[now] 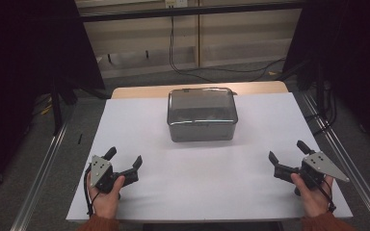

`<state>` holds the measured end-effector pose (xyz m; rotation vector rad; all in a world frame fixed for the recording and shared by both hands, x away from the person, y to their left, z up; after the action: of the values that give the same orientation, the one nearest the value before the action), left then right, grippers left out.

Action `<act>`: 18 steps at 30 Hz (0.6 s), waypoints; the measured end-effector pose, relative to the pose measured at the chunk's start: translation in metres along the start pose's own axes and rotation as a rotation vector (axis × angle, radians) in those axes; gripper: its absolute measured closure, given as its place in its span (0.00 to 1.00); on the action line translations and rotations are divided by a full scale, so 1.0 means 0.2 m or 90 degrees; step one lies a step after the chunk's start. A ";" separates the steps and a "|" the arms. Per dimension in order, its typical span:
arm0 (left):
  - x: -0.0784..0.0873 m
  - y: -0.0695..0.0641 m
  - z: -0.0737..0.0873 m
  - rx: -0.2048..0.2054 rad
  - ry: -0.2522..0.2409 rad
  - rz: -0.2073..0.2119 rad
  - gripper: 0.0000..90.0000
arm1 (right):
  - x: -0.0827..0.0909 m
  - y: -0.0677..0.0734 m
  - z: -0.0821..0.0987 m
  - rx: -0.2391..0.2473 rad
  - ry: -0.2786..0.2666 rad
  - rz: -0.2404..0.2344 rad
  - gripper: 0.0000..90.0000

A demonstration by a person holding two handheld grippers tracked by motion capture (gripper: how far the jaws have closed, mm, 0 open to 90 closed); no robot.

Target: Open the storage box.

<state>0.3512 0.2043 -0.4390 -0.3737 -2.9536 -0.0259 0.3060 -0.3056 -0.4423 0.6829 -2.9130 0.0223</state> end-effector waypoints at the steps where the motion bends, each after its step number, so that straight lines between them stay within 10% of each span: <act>1: 0.00 0.00 0.00 0.001 0.001 0.003 0.03 | 0.00 0.00 0.00 0.004 0.003 0.001 0.00; 18: -0.01 -0.01 0.01 0.013 0.017 0.018 0.03 | -0.05 0.05 0.01 0.002 0.011 -0.048 0.00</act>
<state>0.3521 0.2018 -0.4415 -0.4093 -2.9187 0.0014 0.3108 -0.2924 -0.4464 0.7891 -2.8685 0.0250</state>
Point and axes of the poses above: each handheld gripper's, and its own axes: x roughly backward along the jaws, z roughly out of its underside, y roughly to its left, the point moved 4 cm from there along -x, roughly forward along the jaws, and after that the axes turned 13 degrees about -z, right-handed, at the moved point
